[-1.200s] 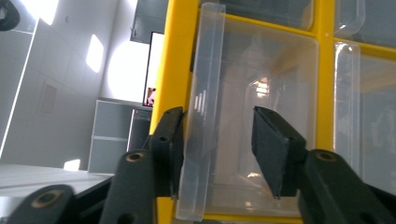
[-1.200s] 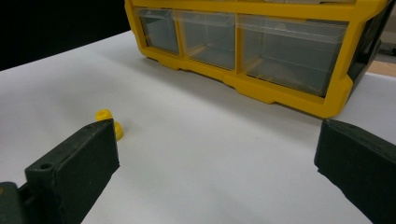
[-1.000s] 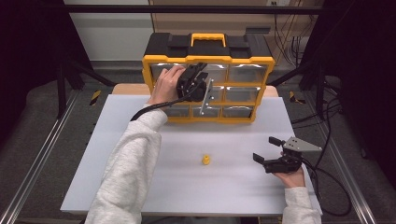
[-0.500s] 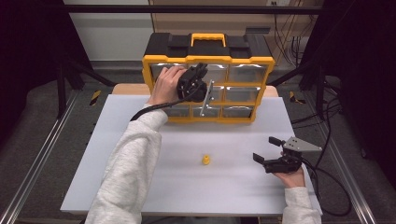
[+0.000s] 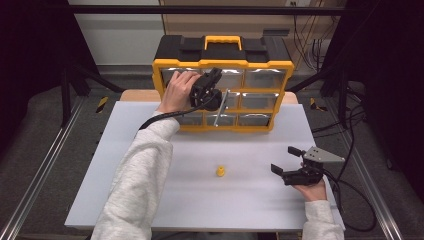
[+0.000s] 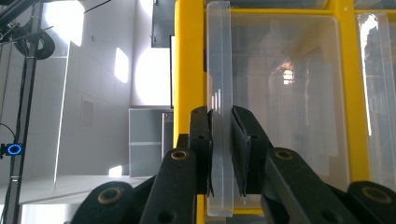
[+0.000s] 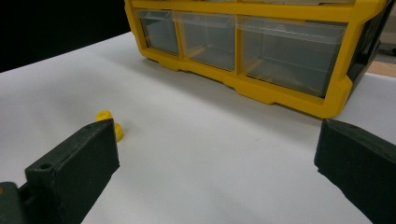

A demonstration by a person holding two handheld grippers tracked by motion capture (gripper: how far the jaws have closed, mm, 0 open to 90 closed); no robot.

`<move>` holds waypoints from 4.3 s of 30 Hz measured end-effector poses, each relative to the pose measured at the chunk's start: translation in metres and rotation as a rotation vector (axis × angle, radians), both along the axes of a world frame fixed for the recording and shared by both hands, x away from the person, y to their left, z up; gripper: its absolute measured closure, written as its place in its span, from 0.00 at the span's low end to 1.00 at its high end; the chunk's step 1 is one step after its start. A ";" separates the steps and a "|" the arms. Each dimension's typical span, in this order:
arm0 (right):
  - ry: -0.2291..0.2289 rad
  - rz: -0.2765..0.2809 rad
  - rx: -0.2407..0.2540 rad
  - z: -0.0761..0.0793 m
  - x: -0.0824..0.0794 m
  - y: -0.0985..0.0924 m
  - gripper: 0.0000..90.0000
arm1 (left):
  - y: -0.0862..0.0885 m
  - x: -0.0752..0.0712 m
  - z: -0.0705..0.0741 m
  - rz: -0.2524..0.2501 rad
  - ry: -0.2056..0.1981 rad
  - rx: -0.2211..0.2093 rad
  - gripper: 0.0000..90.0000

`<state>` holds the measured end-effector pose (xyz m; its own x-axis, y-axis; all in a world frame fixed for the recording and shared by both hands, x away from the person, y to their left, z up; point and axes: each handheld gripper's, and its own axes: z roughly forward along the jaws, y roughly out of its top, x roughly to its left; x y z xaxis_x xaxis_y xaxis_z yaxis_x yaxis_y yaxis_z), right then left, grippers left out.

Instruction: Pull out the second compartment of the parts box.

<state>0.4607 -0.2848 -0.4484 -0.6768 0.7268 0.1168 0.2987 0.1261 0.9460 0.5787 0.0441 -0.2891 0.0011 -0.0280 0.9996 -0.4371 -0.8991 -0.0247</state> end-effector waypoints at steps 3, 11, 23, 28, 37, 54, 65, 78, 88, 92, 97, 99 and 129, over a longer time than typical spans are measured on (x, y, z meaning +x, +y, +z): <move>0.001 0.000 -0.001 0.000 0.000 0.000 0.00 | 0.000 0.000 0.000 -0.001 -0.002 0.003 0.88; 0.002 0.000 0.000 0.000 0.000 0.000 0.00 | 0.001 -0.006 0.001 -0.006 -0.006 0.008 0.88; 0.001 0.002 -0.001 0.000 0.000 0.000 0.00 | 0.003 -0.013 -0.002 -0.020 -0.023 0.012 0.88; 0.001 0.002 -0.001 0.000 0.000 0.000 0.00 | 0.004 -0.016 -0.003 -0.023 -0.026 0.006 0.88; 0.002 0.002 -0.001 0.000 0.000 0.000 0.00 | 0.006 -0.023 -0.005 -0.034 -0.036 0.008 0.88; 0.002 0.002 -0.005 0.000 0.000 0.000 0.00 | 0.007 -0.035 -0.006 -0.037 -0.051 0.013 0.88; 0.003 0.002 -0.003 0.000 0.000 0.000 0.00 | 0.008 -0.041 -0.007 -0.041 -0.058 0.013 0.88; 0.002 -0.001 -0.004 0.000 0.000 0.000 0.00 | 0.009 -0.050 -0.010 -0.039 -0.065 0.009 0.88; 0.003 -0.002 -0.006 0.000 0.000 0.000 0.00 | 0.008 -0.053 -0.009 -0.038 -0.069 0.017 0.88; 0.003 -0.002 -0.005 0.000 0.000 0.000 0.00 | 0.009 -0.055 -0.009 -0.040 -0.071 0.018 0.88; 0.003 -0.002 -0.005 0.000 0.000 0.000 0.00 | 0.009 -0.057 -0.010 -0.039 -0.069 0.014 0.88; 0.002 -0.002 -0.005 0.000 0.000 0.000 0.00 | 0.009 -0.058 -0.011 -0.043 -0.070 0.010 0.88; 0.001 0.000 -0.001 0.000 -0.001 0.000 0.00 | 0.011 -0.072 -0.010 -0.050 -0.078 0.015 0.88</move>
<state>0.4602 -0.2852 -0.4481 -0.6766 0.7270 0.1172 0.3001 0.1268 0.9454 0.5071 0.0548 -0.2993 -0.0786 -0.0407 0.9961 -0.4774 -0.8756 -0.0734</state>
